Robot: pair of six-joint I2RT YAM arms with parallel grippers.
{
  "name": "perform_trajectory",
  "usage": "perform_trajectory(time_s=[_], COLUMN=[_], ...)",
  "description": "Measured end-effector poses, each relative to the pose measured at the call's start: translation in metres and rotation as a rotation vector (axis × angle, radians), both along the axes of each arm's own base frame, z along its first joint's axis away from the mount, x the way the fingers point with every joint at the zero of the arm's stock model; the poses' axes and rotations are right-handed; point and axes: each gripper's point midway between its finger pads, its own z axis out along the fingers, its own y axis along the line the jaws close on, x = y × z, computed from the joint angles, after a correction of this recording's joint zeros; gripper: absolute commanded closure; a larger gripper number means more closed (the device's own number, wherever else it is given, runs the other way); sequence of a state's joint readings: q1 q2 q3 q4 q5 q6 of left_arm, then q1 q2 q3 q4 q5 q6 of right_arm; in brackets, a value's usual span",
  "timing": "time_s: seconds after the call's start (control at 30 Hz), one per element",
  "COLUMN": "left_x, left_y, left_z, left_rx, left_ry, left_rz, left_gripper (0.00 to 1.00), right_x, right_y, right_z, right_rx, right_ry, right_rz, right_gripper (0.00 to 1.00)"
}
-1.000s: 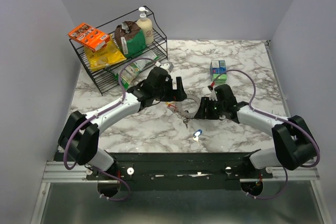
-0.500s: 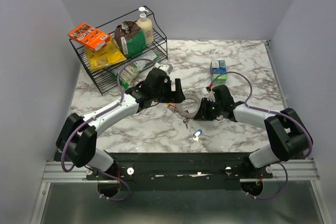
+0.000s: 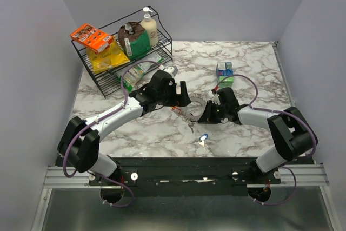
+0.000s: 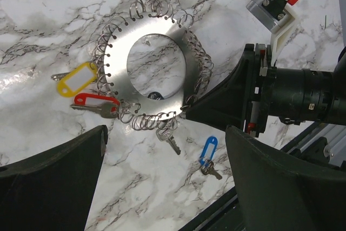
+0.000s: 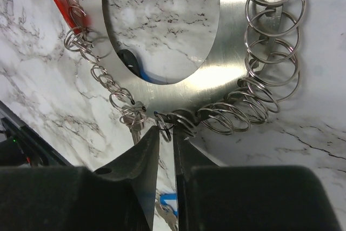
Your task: Put the keys on the keyring
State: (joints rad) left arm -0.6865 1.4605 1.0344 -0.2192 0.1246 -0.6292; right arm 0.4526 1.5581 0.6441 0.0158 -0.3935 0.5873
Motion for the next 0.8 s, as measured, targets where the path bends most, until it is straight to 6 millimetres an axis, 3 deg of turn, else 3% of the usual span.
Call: perform_trajectory(time_s=[0.07, 0.23, 0.6, 0.8], left_x=[-0.001, -0.002, -0.005, -0.004], left_y=[0.000, 0.002, 0.006, 0.021], left_z=[-0.001, -0.003, 0.013, 0.039], left_rx=[0.002, 0.005, -0.014, -0.027], left_ry=[0.002, 0.006, -0.032, -0.119], left_rz=[0.000, 0.000, 0.005, 0.034], left_gripper=[0.01, 0.01, 0.01, 0.01], right_x=[0.002, 0.007, 0.015, 0.034], right_y=[0.001, 0.004, 0.007, 0.013], right_z=[0.002, 0.005, 0.011, 0.049], right_rx=[0.009, 0.023, 0.024, 0.023], right_ry=[-0.006, -0.017, -0.052, -0.173], right_rz=[-0.006, -0.021, -0.005, 0.049], right_gripper=[0.78, 0.99, 1.00, 0.99])
